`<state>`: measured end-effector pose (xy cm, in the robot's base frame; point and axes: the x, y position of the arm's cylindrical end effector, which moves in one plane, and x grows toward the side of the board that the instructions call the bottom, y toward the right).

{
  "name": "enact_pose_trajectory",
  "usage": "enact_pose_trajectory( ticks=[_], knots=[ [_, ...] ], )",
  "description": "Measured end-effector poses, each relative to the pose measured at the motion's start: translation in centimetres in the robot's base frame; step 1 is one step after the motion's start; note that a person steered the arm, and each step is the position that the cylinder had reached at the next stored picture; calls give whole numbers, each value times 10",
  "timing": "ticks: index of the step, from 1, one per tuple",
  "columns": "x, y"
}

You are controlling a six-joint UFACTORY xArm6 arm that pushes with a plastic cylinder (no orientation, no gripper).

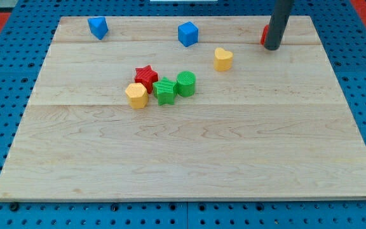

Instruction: Move your arm closer to red circle

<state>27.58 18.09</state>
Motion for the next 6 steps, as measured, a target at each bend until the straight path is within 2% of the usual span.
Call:
enact_pose_trajectory(
  ticks=[3,5,6],
  knots=[
    [4,43],
    [-1,44],
    [-5,15]
  ],
)
